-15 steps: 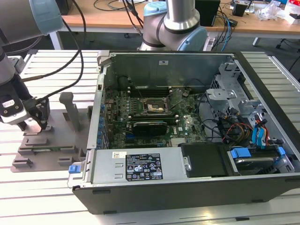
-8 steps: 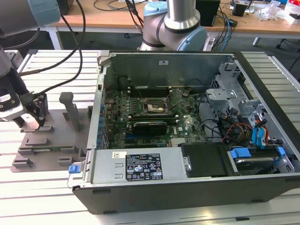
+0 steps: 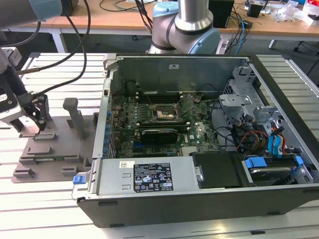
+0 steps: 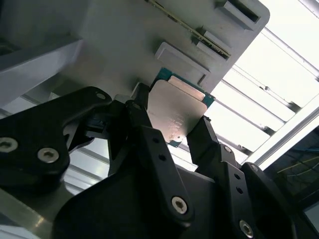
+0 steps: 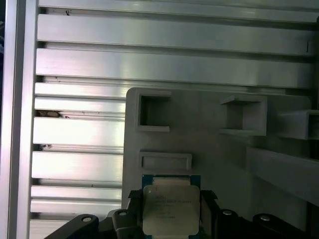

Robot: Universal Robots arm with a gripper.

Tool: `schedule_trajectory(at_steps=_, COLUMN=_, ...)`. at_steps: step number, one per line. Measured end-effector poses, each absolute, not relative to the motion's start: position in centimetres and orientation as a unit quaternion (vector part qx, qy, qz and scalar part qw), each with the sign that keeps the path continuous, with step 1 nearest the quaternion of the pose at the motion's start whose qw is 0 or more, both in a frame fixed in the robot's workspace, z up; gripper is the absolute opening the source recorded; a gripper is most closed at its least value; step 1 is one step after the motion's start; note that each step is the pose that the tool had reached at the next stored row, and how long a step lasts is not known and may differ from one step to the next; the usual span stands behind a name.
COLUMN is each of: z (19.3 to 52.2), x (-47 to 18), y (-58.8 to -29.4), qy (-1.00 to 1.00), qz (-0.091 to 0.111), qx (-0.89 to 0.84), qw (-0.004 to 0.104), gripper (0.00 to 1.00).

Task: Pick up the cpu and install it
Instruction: 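Pick up the cpu and move it towards the insertion slot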

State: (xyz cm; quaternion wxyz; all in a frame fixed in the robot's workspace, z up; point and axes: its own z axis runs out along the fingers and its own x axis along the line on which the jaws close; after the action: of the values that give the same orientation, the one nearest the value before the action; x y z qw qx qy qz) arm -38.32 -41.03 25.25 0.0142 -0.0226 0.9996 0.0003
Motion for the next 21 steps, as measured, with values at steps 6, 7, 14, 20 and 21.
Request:
schedule_trajectory(at_steps=6, z=26.3, x=-38.3, y=-41.0, qy=1.000, qz=0.000, qx=-0.023, qw=0.014, gripper=0.55)
schedule_trajectory(at_steps=7, z=26.6, x=-38.3, y=-41.0, qy=1.000, qz=0.000, qx=-0.023, qw=0.014, gripper=0.55)
schedule_trajectory(at_steps=14, z=28.1, x=-38.3, y=-40.9, qy=1.000, qz=0.000, qx=-0.023, qw=0.014, gripper=0.55)
schedule_trajectory(at_steps=20, z=29.0, x=-38.3, y=-40.8, qy=1.000, qz=0.000, qx=-0.023, qw=0.014, gripper=0.55)
schedule_trajectory(at_steps=21, z=29.3, x=-38.3, y=-40.8, qy=1.000, qz=0.000, qx=-0.023, qw=0.014, gripper=0.55)
